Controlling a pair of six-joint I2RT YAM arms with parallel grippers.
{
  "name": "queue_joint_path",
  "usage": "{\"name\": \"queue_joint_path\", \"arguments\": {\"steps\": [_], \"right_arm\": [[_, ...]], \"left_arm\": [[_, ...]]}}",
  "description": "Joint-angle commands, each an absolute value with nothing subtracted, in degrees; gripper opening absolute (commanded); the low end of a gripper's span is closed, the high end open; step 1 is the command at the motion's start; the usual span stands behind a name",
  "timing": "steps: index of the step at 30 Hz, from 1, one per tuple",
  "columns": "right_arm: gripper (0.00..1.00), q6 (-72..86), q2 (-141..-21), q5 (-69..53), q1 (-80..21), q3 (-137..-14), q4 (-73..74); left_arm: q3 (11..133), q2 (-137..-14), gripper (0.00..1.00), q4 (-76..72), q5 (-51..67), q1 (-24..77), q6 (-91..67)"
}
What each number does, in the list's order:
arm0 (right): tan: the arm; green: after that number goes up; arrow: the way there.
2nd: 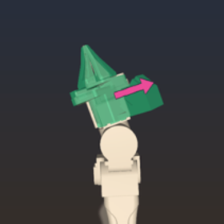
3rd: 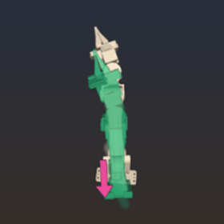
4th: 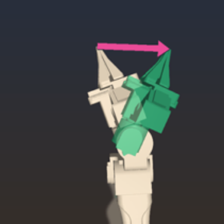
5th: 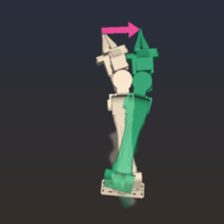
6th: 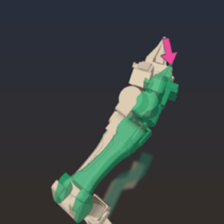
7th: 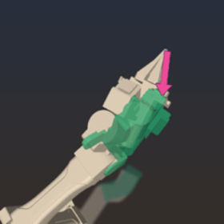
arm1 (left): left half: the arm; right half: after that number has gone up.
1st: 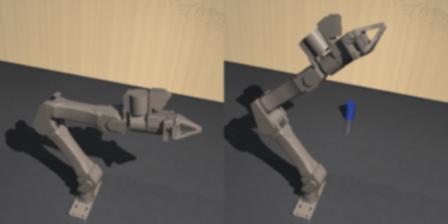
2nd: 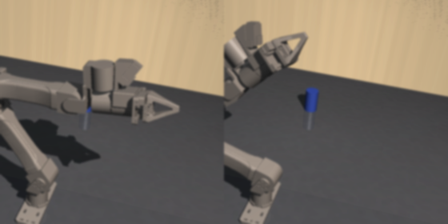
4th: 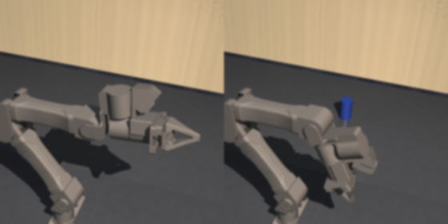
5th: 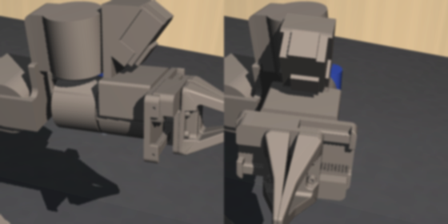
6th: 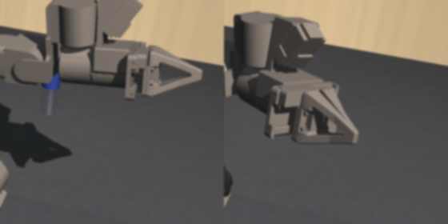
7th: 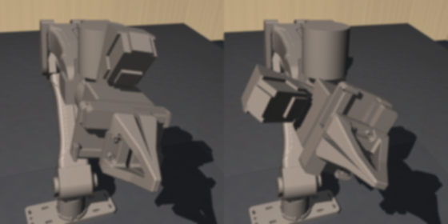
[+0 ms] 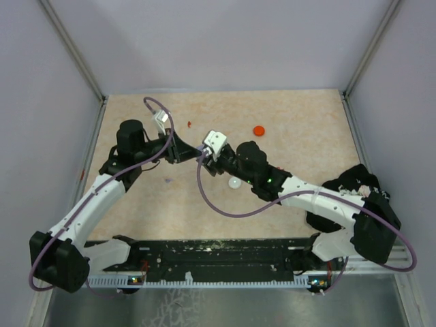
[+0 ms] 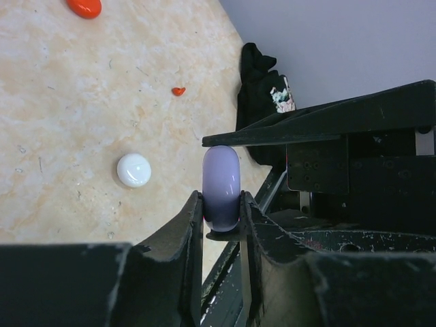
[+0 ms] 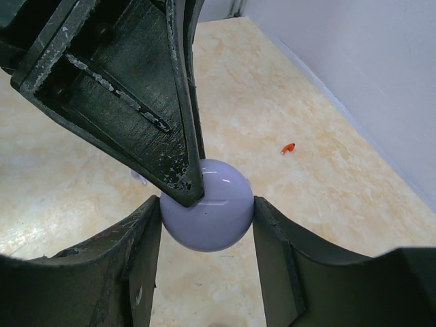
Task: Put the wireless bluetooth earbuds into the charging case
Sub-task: Pick up the charging case at the center of the board.
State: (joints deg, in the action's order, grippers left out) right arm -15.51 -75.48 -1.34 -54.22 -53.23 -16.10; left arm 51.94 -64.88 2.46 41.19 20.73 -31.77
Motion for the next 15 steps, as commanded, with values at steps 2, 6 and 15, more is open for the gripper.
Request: {"name": "queue_joint_path", "arguments": {"steps": [2,6,15], "right_arm": [[0.55,-16.1,-72.0,-1.8,-54.7,-54.0,-18.0],[0.68,-16.5,-70.5,-3.7,-54.4,-54.9,-14.0],[0.77,-9.6,-66.3,-23.2,-45.7,-56.5,-8.0]], "left_arm": [[53.9,-65.0,0.16,2.0,44.7,20.7,-27.7],[55.2,-65.1,0.06,4.3,45.3,20.7,-23.2],[58.8,-64.1,0.05,9.0,49.3,20.7,-10.6]]}}
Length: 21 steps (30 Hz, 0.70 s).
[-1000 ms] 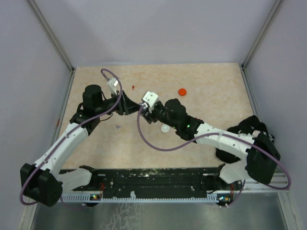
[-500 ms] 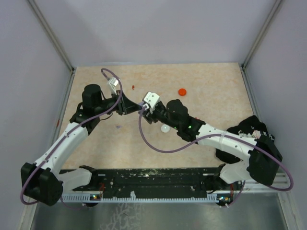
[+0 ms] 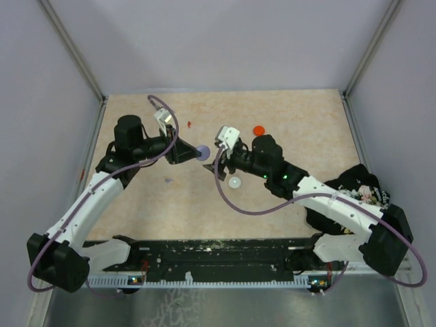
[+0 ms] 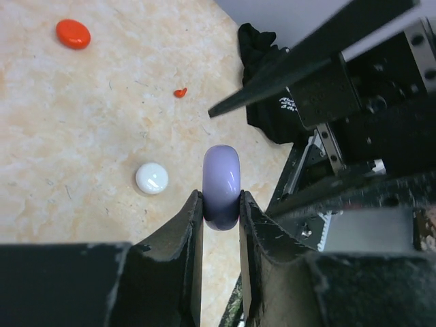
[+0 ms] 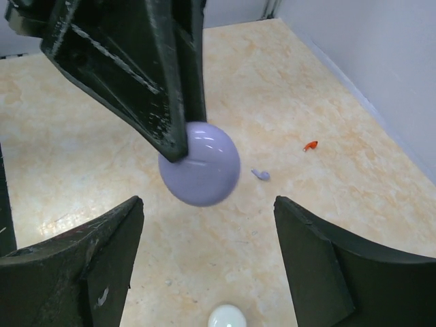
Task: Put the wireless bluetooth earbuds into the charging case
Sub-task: Pick up the charging case at the center of the board.
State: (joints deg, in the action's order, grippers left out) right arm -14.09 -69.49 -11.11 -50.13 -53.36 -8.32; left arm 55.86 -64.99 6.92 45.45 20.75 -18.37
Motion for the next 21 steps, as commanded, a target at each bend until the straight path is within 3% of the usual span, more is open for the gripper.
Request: {"name": "queue_joint_path", "arguments": {"steps": [1,8,21], "right_arm": [[0.77,-8.8,-66.2,-25.0,-44.7,-56.7,-8.0],[0.74,-2.6,-67.3,-36.8,-40.7,-56.9,-11.9],[0.66,0.8,-73.1,-46.3,-40.5,-60.7,-14.3]], "left_arm": [[59.1,-64.0,0.06,9.1,50.4,20.7,-9.5],[61.4,-62.7,0.07,11.2,57.2,20.7,-1.3],[69.7,-63.8,0.06,28.5,54.1,21.8,13.9]]}}
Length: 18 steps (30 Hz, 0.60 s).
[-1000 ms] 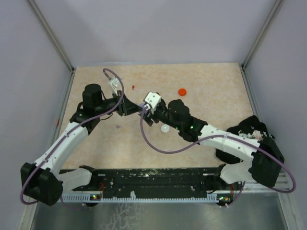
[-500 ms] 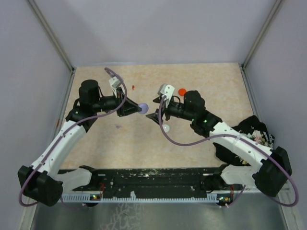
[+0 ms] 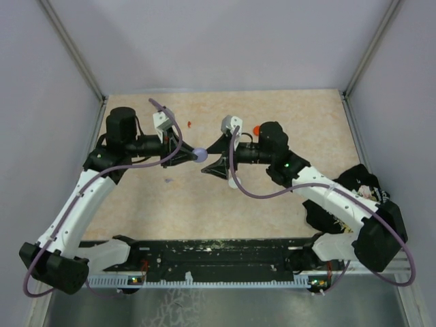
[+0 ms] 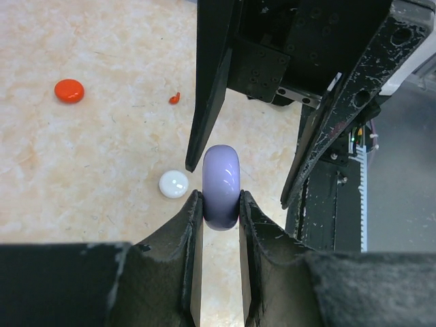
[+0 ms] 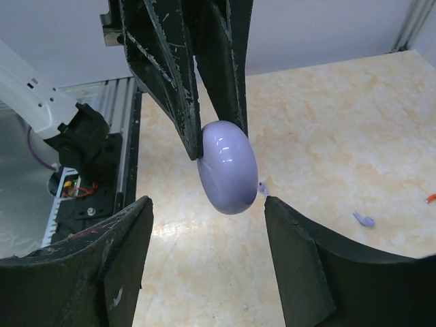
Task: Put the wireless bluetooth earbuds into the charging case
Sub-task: Open the charging case.
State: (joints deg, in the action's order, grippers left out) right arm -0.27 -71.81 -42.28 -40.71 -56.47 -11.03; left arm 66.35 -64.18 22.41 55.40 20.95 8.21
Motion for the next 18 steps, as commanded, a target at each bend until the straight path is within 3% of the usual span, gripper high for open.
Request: {"name": "queue_joint_path", "arguments": {"steps": [1,18], "right_arm": [[0.65,0.7,-73.5,-46.6,-40.4,-61.0,-14.2],[0.38,1.0,-77.1,-50.2,-40.4,-63.0,-14.1]], "left_arm": [[70.0,-63.7,0.06,29.2,53.6,22.1,14.6],[73.9,-64.6,0.05,35.3,48.0,24.7,18.1]]}}
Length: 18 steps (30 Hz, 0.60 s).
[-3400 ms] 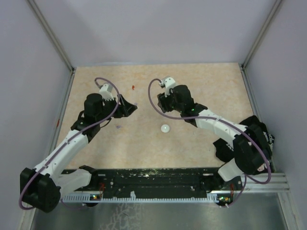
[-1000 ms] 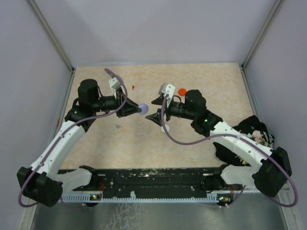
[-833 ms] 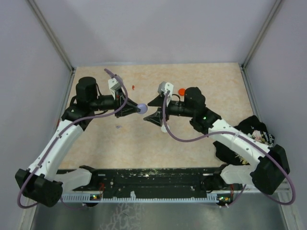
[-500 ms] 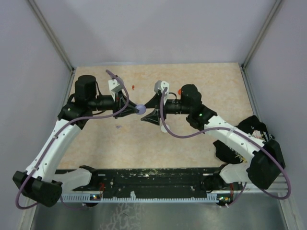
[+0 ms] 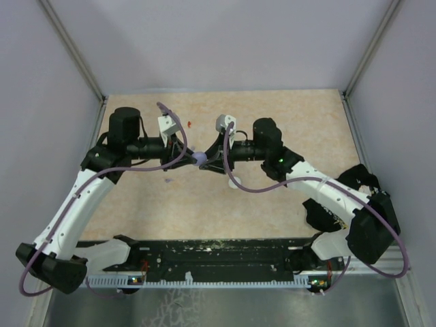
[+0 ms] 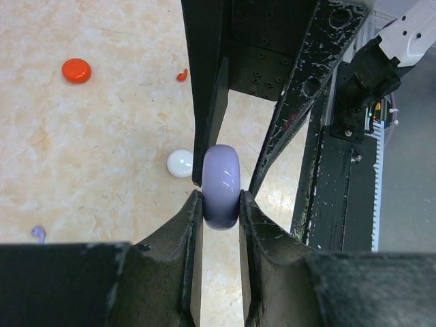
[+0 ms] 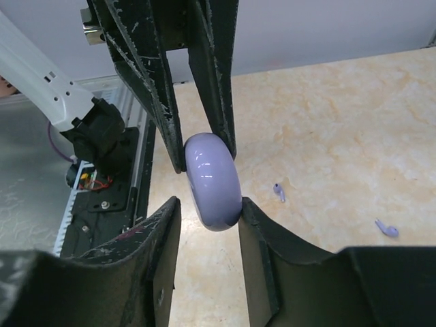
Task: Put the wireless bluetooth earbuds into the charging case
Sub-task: Open the charging case.
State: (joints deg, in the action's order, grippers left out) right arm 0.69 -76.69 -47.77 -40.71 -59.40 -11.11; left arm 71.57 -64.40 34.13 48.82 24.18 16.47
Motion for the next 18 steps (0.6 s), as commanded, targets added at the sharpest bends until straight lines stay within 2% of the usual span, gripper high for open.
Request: {"name": "queue_joint_path", "arguments": {"steps": [1,5,10,12,18], "right_arm": [[0.35,1.0,-77.2,-50.3,-40.4,-62.9,-14.2],[0.22,1.5,-77.3,-50.9,-40.5,-62.7,-15.1],[0.00,1.6,-77.1,-51.3,-40.4,-62.4,-15.1],[0.00,1.7,-76.8,-51.5,-40.5,-62.2,-15.2],[0.00,1.7,-76.1,-52.6,-40.4,-62.1,-15.1]], "left_arm": [[73.9,-64.6,0.05,35.4,47.8,24.8,18.1],[74.2,-64.6,0.06,36.0,47.3,25.0,18.3],[74.2,-64.3,0.20,35.4,44.4,25.1,16.3],[73.9,-64.2,0.26,34.9,43.5,25.1,15.4],[72.7,-64.0,0.34,32.3,36.8,25.0,11.8]]}}
